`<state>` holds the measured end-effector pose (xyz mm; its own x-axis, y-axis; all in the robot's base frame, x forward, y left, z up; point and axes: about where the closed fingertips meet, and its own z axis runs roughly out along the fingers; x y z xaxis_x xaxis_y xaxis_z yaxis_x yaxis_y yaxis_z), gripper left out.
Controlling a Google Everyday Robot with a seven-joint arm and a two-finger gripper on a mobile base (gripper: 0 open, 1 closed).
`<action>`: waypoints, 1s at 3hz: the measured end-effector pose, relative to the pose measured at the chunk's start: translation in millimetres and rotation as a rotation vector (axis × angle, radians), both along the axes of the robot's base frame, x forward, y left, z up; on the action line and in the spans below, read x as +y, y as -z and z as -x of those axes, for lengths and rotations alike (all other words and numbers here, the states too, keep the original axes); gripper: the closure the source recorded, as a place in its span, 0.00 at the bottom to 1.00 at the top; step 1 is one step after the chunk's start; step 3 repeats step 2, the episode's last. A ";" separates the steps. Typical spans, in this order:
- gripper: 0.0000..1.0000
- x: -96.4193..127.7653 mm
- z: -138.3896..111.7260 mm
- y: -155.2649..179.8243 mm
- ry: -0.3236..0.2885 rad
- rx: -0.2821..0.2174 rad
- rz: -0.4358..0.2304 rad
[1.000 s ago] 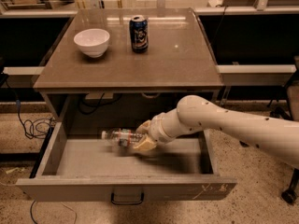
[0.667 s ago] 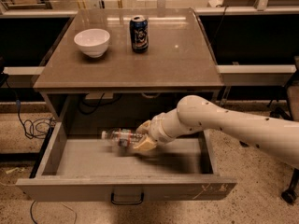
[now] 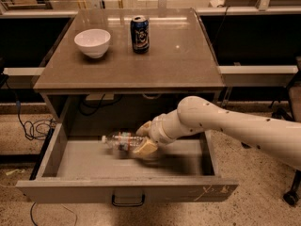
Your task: Place water bottle into top drawer
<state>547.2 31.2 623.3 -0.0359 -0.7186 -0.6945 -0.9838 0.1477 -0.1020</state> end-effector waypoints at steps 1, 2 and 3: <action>0.00 0.0 0.0 0.0 0.000 0.000 0.000; 0.00 0.0 0.0 0.0 0.000 0.000 0.000; 0.00 0.0 0.0 0.0 0.000 0.000 0.000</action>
Offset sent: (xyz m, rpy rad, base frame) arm 0.0000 0.0000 0.0000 0.0000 0.0000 0.0000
